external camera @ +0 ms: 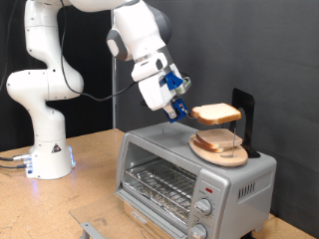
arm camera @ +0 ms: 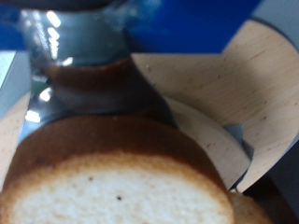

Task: Make a piece of toast with the oven

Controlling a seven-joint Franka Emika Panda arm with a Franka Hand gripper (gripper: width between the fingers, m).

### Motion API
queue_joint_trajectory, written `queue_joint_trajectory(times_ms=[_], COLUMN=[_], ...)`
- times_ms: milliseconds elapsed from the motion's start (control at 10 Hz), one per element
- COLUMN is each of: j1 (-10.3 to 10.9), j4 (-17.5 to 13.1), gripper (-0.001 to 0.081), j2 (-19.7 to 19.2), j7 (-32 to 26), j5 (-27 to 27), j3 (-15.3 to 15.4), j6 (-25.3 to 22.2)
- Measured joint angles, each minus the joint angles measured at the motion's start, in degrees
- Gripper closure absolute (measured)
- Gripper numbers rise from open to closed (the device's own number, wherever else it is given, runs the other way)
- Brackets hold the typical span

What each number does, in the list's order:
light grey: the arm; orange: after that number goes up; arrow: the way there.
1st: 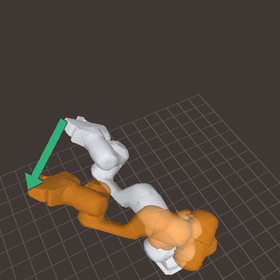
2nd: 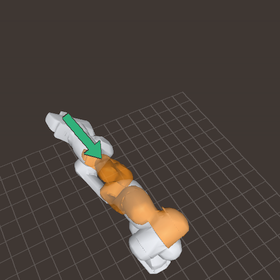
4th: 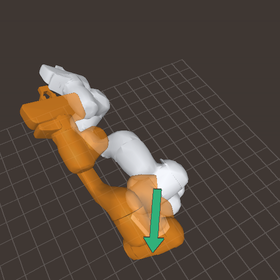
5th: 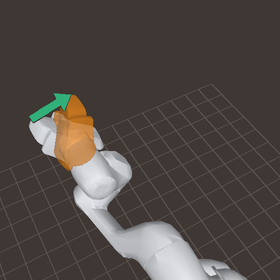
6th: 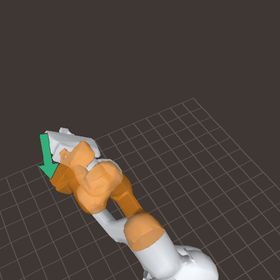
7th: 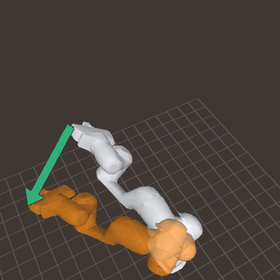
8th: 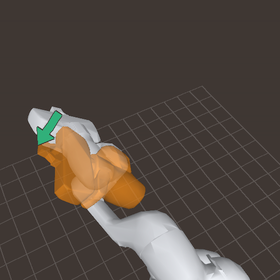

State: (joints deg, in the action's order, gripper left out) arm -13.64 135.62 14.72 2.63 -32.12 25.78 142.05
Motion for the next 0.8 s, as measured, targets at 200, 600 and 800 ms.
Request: queue_joint_trajectory(times_ms=[200, 600, 800], j1=[-0.47, -0.20, -0.13], j4=[-0.39, 2.73, 6.27], gripper=[0.0406, 0.0406, 0.0406], j2=[1.78, 2.84, 6.54], j7=[-0.01, -4.37, -8.86], j5=[1.99, -2.87, -4.60], j3=[-1.25, -1.56, -3.57], j6=[-7.10, -1.18, -1.72])
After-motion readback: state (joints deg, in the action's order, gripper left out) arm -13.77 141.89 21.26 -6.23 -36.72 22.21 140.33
